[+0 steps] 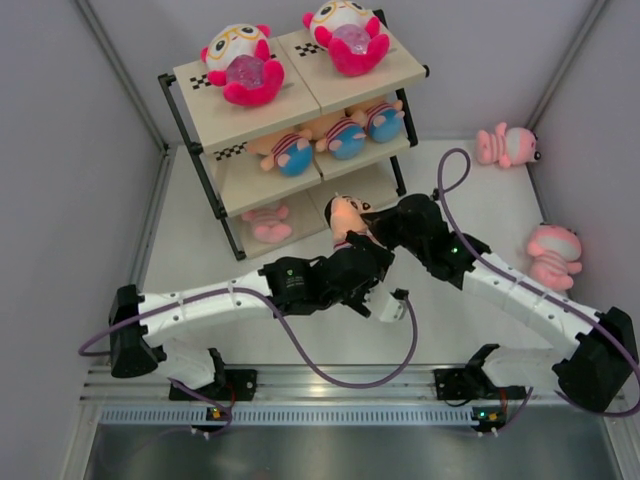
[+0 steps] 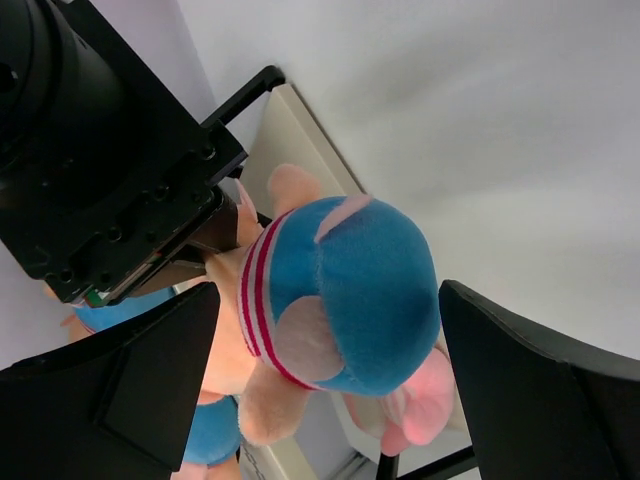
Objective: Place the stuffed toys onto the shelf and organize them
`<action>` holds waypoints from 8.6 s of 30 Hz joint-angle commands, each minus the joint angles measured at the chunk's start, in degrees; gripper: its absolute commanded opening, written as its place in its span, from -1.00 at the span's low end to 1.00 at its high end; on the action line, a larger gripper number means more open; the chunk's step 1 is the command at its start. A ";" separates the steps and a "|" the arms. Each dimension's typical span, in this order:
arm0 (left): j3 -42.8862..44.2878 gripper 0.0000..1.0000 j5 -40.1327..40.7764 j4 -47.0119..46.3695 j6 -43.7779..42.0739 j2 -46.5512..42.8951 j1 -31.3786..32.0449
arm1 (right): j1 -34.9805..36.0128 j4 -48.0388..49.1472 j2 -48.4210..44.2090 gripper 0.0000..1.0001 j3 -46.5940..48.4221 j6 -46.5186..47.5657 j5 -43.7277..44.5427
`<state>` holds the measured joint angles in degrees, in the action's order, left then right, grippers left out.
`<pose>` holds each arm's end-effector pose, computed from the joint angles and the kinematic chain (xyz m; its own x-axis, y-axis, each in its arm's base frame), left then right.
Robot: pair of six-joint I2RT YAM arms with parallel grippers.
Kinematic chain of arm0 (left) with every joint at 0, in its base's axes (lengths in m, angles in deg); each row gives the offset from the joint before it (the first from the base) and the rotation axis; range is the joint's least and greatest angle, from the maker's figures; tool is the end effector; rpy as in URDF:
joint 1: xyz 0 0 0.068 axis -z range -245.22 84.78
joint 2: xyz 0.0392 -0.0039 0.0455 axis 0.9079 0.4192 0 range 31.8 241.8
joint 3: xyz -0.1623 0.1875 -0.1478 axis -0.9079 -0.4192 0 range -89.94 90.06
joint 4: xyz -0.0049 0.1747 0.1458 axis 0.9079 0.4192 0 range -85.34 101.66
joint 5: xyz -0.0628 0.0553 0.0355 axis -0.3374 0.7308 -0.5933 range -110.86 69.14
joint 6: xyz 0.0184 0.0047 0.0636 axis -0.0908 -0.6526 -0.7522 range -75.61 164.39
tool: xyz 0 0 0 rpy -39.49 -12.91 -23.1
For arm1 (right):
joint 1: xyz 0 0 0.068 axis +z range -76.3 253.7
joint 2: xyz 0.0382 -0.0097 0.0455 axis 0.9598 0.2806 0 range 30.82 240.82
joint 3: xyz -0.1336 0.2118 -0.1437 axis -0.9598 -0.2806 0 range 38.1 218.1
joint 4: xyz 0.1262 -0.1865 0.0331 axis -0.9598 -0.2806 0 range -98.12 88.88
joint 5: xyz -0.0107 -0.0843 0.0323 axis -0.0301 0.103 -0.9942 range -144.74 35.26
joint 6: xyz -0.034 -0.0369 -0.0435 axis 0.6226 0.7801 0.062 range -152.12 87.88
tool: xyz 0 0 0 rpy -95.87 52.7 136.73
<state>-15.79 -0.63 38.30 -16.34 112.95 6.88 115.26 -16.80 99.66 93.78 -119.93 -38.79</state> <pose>0.1049 -0.2652 0.3443 0.6106 0.7725 -0.1744 0.5718 -0.2776 0.7720 0.1926 0.1515 0.3258 -0.4712 0.8663 -0.1659 0.3433 0.3533 0.8702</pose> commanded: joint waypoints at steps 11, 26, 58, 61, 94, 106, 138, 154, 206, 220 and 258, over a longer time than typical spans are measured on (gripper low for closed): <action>1.78 -0.99 8.34 -6.93 -3.09 3.76 -2.13 | 2.65 6.19 -5.56 -1.00 -1.54 -1.58 1.46; 14.43 -1.00 1.75 12.29 19.95 -16.27 -8.19 | 1.33 -8.14 -12.41 0.43 6.02 33.66 12.00; 7.68 -1.00 -19.52 5.29 5.45 -18.66 -43.00 | 1.24 -7.17 -17.68 0.43 4.17 39.29 13.94; 7.32 -1.00 -23.56 3.97 3.87 -16.99 -45.19 | 1.24 -7.34 -18.91 0.43 3.73 39.91 14.37; 3.28 0.18 -47.29 -0.25 -13.81 -10.39 -64.54 | -23.77 -11.65 -16.28 0.57 -1.01 44.91 2.08; 2.84 0.97 -49.32 0.01 -8.45 -14.87 -64.54 | -39.34 -10.33 -11.63 0.63 -0.40 50.54 -9.78; -3.40 0.97 -21.48 31.83 15.90 -18.67 -40.99 | -63.45 -1.22 68.08 0.57 73.06 46.77 -12.69; 6.00 0.97 -23.57 32.27 16.61 -7.93 -40.19 | -62.39 5.57 81.37 -0.48 77.47 44.04 -1.44; 7.58 0.92 -23.83 32.01 10.02 -10.03 -26.67 | -57.04 9.48 28.60 -1.00 21.07 53.61 -22.09; 8.91 0.97 -33.32 28.31 11.42 -12.94 -13.39 | -16.21 -6.64 -5.82 -1.00 2.06 46.52 -25.00; 12.52 -1.00 -17.43 18.22 10.73 2.26 -9.17 | -10.69 -2.42 -6.43 -0.11 0.77 45.36 -34.22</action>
<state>-1.73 -25.98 63.92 -3.99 113.76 -2.13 108.25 -17.70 97.17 96.56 -75.97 -70.72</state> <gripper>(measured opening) 0.058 0.378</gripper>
